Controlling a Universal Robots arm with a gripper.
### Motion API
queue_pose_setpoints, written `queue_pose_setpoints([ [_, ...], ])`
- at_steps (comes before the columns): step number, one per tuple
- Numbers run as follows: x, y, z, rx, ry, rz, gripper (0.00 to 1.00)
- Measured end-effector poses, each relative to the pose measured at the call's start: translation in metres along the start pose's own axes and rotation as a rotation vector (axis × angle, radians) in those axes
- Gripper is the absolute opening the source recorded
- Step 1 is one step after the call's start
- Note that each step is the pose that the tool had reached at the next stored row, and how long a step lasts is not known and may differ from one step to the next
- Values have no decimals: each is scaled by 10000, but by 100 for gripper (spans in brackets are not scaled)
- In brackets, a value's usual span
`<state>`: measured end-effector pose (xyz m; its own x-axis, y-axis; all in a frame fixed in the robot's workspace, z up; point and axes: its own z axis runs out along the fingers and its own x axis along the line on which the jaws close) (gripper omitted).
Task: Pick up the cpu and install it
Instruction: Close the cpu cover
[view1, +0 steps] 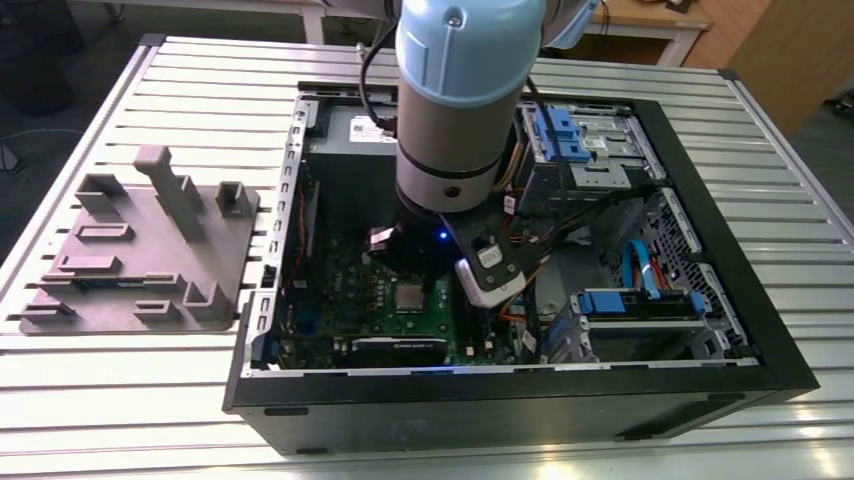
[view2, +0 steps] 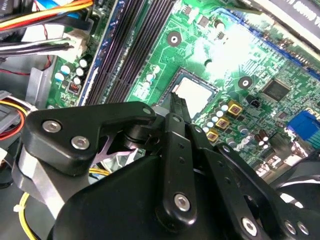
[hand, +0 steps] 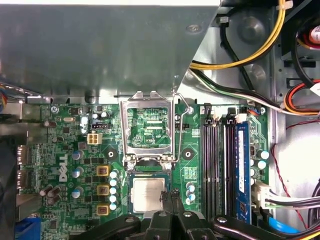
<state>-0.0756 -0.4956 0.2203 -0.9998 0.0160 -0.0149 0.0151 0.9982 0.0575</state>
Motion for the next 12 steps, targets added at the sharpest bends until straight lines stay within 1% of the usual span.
queue_pose_setpoints([
  [8, -54, 50, 6, -1, 0, 1, 10],
  [12, -59, 53, 6, 0, 1, 1, 10],
])
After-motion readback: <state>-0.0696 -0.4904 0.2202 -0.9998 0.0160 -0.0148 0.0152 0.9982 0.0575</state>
